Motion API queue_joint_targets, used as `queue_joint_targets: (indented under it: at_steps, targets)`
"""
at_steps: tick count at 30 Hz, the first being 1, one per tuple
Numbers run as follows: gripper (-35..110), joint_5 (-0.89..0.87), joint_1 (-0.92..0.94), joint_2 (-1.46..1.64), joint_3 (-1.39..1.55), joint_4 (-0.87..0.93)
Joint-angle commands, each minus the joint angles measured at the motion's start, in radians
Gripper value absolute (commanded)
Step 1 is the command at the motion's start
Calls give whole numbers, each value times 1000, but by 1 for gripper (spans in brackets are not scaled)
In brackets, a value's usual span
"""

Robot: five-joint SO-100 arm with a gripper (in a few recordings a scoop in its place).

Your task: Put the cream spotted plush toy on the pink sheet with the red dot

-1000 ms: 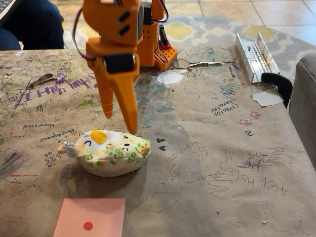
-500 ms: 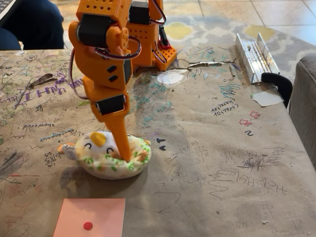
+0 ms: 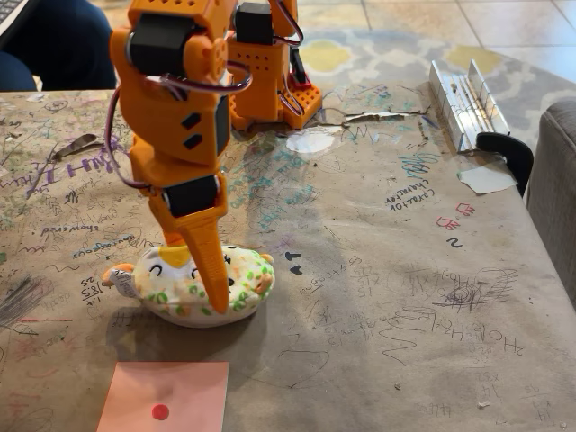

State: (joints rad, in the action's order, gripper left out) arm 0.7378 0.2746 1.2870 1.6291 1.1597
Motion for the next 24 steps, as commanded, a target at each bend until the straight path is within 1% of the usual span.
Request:
queue_joint_targets:
  at_steps: [1,3,7,10,11,12,14,15,19,24]
  targets:
    - [41,25,38,28,-37,-5]
    - [41,14,54,3,-46,3]
    - [42,-9,80,-71,-101,98]
    - [41,5,84,-74,-67,120]
    - [37,5,83,-69,-54,115]
    - [30,-9,83,-64,-41,101]
    - [4,-29,81,-58,-25,83]
    - [0,-31,84,-52,-20,84]
    - [0,14,91,60,107,41]
    - [0,-46,110,322,351,-81]
